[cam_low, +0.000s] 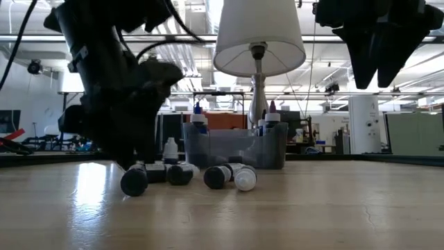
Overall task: Pick & Place food coloring
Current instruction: Put the small orange food coloring bottle into the black bin
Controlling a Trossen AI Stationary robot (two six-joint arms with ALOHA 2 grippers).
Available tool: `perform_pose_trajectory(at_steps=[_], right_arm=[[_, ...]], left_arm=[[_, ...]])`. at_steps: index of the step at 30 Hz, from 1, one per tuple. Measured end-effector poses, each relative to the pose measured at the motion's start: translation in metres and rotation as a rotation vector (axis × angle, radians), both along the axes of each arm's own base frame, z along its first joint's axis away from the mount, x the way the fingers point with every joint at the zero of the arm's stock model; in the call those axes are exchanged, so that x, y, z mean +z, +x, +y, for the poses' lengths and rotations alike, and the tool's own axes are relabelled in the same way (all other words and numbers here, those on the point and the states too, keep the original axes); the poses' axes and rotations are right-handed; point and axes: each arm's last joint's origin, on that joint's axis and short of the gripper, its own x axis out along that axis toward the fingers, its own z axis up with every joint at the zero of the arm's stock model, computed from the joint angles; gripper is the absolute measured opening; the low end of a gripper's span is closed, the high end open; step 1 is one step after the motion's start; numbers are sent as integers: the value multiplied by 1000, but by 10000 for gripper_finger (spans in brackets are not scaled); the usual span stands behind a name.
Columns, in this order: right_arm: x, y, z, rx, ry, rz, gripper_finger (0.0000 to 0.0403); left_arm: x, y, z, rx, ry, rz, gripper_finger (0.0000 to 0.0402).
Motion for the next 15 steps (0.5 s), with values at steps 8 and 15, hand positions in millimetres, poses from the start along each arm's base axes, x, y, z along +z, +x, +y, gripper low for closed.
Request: perform_pose_trajectory(at_steps=[8, 15], right_arm=[[-1, 0, 0, 0, 1, -1, 249], [-2, 0, 1, 17, 4, -9, 249]], left_arm=[[-6, 6, -2, -39, 61, 69, 150], [-4, 5, 5, -53, 93, 86, 76]])
